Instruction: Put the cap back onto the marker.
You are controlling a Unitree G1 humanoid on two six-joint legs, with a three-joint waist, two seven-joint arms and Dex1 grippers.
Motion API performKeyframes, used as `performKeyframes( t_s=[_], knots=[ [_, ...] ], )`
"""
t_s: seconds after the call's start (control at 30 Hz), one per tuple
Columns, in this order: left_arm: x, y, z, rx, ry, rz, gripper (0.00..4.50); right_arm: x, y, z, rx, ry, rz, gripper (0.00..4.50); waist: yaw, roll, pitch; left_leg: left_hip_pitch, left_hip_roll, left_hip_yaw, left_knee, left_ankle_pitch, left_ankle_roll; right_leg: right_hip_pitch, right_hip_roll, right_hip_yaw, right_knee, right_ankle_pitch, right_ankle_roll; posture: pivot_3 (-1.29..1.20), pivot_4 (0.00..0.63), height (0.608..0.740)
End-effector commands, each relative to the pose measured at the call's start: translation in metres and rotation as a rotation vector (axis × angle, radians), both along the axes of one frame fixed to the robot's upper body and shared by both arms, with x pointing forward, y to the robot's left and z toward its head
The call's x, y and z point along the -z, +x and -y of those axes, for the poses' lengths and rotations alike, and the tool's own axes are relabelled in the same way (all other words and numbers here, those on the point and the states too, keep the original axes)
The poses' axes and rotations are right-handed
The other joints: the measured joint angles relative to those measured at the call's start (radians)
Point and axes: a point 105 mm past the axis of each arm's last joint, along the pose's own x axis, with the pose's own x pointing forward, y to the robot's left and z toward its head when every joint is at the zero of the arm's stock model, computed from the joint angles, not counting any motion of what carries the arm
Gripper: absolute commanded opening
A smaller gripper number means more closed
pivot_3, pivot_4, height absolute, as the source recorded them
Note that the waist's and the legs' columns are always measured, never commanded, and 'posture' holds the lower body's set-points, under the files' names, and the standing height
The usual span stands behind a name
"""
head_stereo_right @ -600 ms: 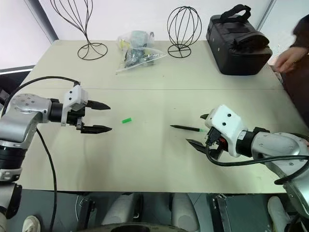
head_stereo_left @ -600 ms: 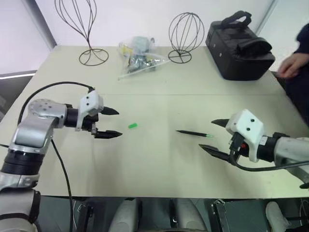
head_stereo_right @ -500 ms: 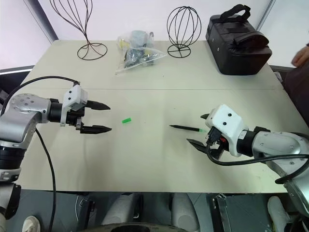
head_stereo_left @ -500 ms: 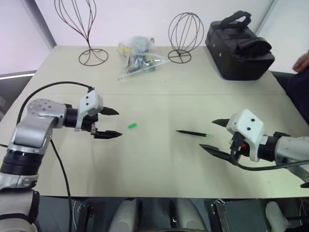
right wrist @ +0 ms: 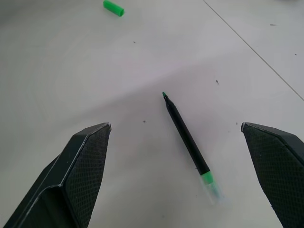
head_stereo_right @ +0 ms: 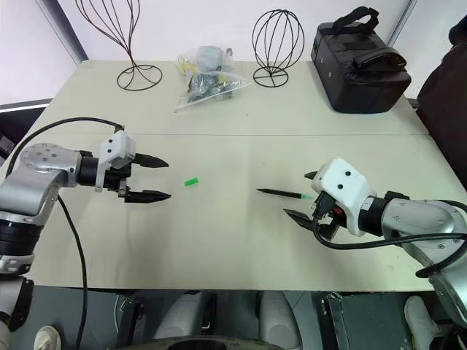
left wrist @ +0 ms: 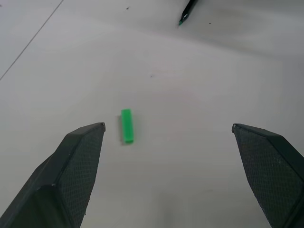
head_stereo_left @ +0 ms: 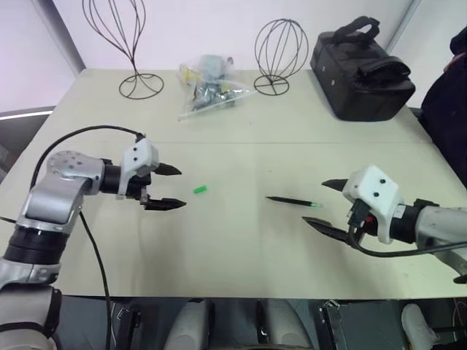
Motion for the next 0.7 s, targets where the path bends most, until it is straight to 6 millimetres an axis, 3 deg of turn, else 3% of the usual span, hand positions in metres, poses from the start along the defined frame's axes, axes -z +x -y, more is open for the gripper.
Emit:
performKeyframes(
  t_s=[0.03,0.33,0.7],
  knots=[
    [-0.003,0.002,0.002,0.002,-0.013,0.028,4.48,-0.005,0.001,-0.004,-0.007,0.008,0.042,4.50,0.000,0.000,0.000,0.000,0.000,0.000,0.000,0.000,0.000,0.000,0.000,0.000,0.000,0.000,0.000,0.00,0.150,0.740],
    [0.002,0.016,0.012,-0.005,-0.077,0.055,4.48,-0.001,-0.001,-0.010,-0.001,0.028,0.047,4.50,0.001,0.000,0.000,0.000,0.000,0.000,0.000,0.000,0.000,0.000,0.000,0.000,0.000,0.000,0.000,0.00,0.150,0.740],
    [0.026,0.047,0.015,-0.059,-0.116,0.086,4.48,0.003,-0.004,-0.017,0.023,0.053,0.059,4.50,-0.001,0.000,0.000,0.000,0.000,0.000,0.000,0.000,0.000,0.000,0.000,0.000,0.000,0.000,0.000,0.00,0.150,0.740]
  ],
)
